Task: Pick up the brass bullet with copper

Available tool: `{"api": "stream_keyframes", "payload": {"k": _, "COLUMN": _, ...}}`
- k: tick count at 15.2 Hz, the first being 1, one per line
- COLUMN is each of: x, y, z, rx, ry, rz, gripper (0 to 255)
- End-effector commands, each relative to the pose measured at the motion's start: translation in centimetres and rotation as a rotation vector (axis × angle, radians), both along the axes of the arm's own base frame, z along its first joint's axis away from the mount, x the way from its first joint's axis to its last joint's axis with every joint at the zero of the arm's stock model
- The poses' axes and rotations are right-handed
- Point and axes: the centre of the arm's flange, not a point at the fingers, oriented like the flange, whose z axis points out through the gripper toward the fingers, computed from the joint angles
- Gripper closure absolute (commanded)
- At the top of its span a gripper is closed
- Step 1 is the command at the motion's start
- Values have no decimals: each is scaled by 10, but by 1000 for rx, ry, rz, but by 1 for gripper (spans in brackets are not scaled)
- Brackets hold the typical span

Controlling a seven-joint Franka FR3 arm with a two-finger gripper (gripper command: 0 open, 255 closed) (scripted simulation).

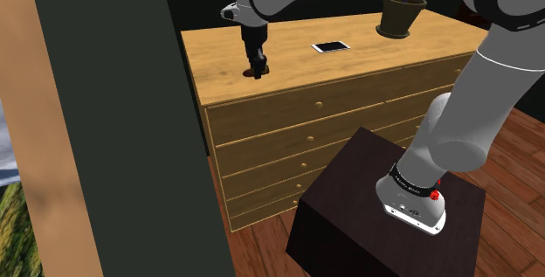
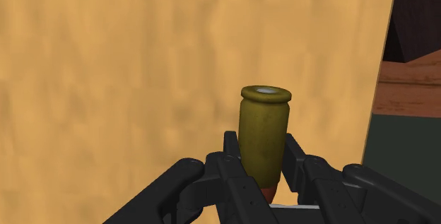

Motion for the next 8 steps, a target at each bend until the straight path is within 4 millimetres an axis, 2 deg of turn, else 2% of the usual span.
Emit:
{"api": "stream_keyframes", "payload": {"k": 1, "x": 0, "y": -1, "z": 10, "rx": 0, "ry": 0, "rz": 0, "gripper": 255}}
{"api": "stream_keyframes", "payload": {"k": 8, "x": 0, "y": -1, "z": 47, "rx": 0, "ry": 0, "rz": 0, "gripper": 255}}
